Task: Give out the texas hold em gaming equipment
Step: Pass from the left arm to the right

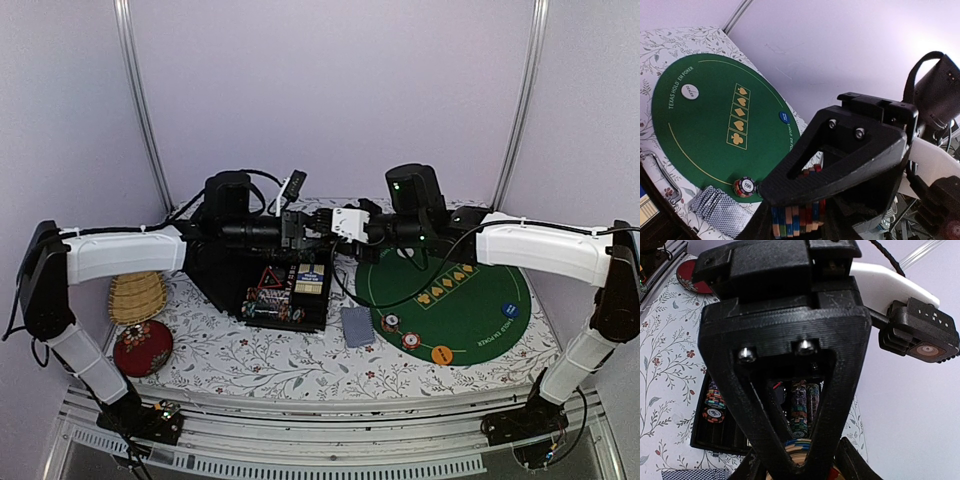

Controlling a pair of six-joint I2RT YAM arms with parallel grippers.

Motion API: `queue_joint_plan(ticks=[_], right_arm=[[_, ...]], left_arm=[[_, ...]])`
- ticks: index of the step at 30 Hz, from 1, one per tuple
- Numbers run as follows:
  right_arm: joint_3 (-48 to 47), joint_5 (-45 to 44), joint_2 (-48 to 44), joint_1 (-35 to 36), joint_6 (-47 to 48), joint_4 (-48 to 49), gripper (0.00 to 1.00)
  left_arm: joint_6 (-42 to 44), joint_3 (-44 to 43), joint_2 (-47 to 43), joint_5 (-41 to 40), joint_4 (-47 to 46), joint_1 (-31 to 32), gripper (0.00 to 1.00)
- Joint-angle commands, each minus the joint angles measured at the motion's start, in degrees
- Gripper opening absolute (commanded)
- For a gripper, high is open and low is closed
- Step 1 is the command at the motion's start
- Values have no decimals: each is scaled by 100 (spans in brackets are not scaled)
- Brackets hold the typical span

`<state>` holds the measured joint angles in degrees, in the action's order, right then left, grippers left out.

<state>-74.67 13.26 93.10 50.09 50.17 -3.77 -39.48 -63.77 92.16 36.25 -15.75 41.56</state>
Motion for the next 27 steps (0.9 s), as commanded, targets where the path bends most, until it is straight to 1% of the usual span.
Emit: queue_joint_plan(ticks=[1, 2, 3, 6, 7, 9, 10, 13, 18, 21, 23, 24, 27], right_arm=[[-255, 69, 76, 46, -52, 68, 3], [-258, 68, 76, 47, -37, 63, 8], [-227, 14, 66, 50, -35, 115, 15], [48, -231, -76, 51, -150, 447, 45], [152, -311, -141, 46, -176, 546, 52], [287, -465, -230, 51, -256, 668, 60], [329, -523, -251, 47, -355, 715, 62], [476, -698, -272, 65, -696, 922, 64], [599, -763, -266, 134, -793, 970, 72], [607, -825, -222, 149, -786, 939, 72], [600, -837, -222, 148, -745, 880, 70], [603, -815, -222, 149, -726, 854, 66], [619, -762, -237, 152, -711, 869, 51]], left_arm=[[-70, 14, 98, 420, -565, 79, 24], [-68, 13, 100, 423, -560, 75, 11], [-69, 22, 88, 397, -556, 76, 0], [-18, 129, -25, 175, -537, 80, 0], [-16, 172, -82, 74, -547, 75, 0], [-29, 278, -169, -53, -624, 71, 0], [-51, 315, -193, -83, -683, 71, 0], [-140, 364, -175, -54, -896, 70, 0], [-275, 426, -133, 45, -1149, 67, 0], [-281, 409, -135, 55, -1158, 71, 0], [-277, 413, -149, 51, -1159, 63, 0], [-267, 414, -154, 35, -1151, 63, 0], [-275, 426, -146, 23, -1150, 53, 0]])
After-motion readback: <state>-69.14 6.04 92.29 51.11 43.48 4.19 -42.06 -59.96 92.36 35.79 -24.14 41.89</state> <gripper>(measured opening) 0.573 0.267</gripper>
